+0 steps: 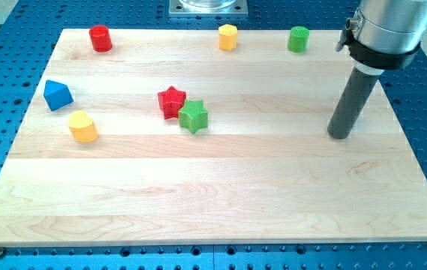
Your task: Move the green star to the bottom right
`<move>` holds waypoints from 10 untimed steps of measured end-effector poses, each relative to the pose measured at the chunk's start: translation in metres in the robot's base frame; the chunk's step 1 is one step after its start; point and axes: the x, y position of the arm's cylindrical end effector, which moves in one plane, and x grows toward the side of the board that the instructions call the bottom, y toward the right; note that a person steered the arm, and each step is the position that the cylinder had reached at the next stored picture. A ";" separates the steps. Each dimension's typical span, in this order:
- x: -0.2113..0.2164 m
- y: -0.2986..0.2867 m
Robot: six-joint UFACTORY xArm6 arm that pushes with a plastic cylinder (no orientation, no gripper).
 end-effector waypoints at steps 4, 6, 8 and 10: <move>0.002 -0.122; -0.006 -0.169; -0.074 -0.163; -0.021 -0.228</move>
